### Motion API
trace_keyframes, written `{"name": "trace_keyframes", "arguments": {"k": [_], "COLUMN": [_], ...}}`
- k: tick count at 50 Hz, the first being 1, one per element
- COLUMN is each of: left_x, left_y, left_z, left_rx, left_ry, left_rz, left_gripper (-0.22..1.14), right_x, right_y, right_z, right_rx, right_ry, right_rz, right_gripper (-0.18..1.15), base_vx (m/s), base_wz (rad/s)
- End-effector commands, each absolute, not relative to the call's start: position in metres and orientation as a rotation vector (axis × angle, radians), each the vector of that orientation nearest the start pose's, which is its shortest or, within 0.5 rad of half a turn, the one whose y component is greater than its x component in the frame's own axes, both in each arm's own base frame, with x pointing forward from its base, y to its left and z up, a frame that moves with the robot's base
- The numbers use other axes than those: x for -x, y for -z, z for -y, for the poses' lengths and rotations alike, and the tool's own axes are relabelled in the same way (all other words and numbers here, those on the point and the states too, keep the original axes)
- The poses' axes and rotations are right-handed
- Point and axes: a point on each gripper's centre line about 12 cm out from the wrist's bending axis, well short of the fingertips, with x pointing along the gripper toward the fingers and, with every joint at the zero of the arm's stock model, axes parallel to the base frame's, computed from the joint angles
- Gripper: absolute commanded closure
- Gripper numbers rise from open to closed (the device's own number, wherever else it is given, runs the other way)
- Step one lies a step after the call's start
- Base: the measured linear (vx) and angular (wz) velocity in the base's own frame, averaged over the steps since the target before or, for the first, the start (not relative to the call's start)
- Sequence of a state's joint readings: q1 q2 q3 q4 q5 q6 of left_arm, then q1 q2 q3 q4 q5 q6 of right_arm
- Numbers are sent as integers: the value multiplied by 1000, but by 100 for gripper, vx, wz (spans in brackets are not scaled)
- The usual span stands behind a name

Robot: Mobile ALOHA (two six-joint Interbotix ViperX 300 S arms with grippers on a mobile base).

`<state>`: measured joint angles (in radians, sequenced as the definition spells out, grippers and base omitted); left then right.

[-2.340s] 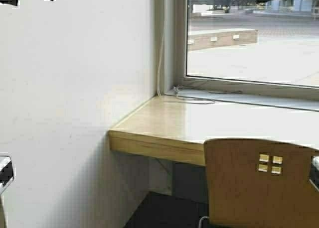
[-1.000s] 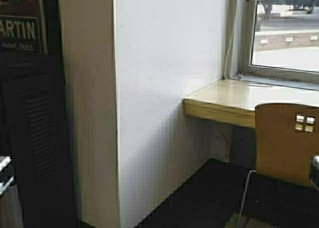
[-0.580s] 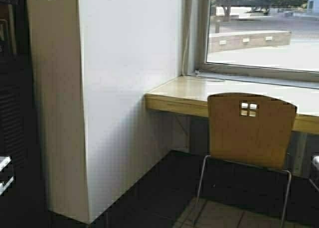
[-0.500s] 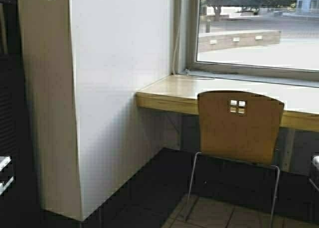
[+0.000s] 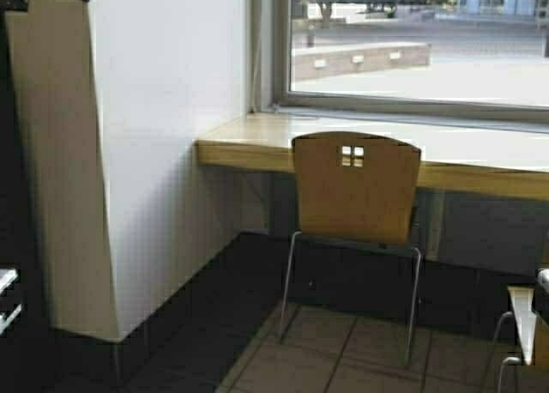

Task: Push the chairs under the table

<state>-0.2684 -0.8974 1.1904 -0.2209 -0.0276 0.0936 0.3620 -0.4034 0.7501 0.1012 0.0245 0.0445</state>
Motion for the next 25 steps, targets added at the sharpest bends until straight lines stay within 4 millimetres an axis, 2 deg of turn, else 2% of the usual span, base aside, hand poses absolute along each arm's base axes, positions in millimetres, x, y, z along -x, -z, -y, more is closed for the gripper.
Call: {"name": "trace_keyframes", "arguments": {"k": [1, 14, 25], "left_x": [-206, -208, -207], "left_y": [-252, -248, -249], "left_z": [55, 55, 55], "left_rx": [89, 87, 88], "left_ry": [237, 235, 236], "left_rz": [-250, -265, -262], "left_gripper": [-9, -9, -9], "right_x": [-312, -316, -319], "right_y": [-289, -280, -280], "right_z": [-115, -111, -112], "right_rx": [-78, -75, -92], "right_ry": [-324, -309, -305], "right_rz": [-373, -397, -409], "right_gripper": [6, 6, 6], "base_vx": [-34, -34, -27], "base_wz": [-6, -8, -22]}}
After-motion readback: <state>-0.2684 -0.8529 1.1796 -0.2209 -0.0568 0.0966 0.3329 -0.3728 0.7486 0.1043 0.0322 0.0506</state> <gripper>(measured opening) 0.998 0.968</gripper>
